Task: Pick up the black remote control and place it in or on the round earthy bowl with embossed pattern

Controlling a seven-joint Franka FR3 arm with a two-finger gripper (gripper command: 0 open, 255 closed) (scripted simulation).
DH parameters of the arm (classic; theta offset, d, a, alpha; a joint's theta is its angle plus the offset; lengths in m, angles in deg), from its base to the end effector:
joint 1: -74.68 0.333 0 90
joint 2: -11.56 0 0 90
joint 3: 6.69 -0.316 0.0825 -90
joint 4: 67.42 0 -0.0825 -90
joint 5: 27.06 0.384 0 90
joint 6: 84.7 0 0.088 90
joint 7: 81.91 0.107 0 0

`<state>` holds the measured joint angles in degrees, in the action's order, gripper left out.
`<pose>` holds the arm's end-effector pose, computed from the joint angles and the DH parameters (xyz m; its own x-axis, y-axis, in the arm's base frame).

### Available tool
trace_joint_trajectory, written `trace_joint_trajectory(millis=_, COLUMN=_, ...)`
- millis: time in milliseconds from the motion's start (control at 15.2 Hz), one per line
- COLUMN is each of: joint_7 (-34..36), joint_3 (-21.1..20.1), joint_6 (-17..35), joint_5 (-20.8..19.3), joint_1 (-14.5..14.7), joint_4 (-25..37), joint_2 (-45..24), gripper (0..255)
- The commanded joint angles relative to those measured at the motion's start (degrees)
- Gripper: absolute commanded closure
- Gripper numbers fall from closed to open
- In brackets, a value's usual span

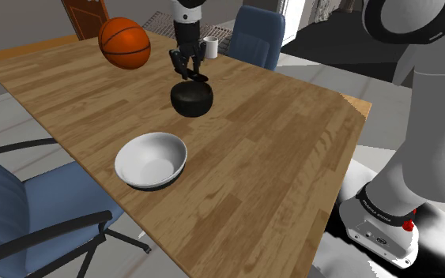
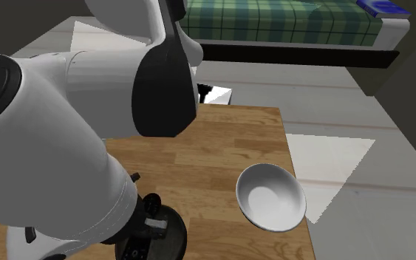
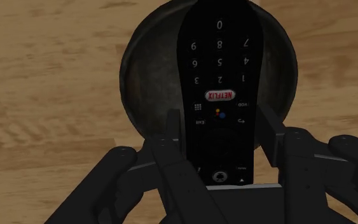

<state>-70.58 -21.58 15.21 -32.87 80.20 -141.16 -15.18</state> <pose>0.6650 0.1984 0.4893 0.9890 0.1482 0.0015 0.1482 -0.9888 -0.0165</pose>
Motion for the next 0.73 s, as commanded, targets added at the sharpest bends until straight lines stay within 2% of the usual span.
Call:
trace_joint_trajectory(millis=0, joint_7=0.0, joint_3=0.0, joint_6=1.4, joint_5=-0.1, joint_1=0.0, joint_4=-1.1, joint_2=-0.2, gripper=255)
trace_joint_trajectory(millis=660, joint_7=0.2, joint_3=0.2, joint_6=8.2, joint_5=-0.3, joint_1=-0.4, joint_4=-7.5, joint_2=-0.7, gripper=255)
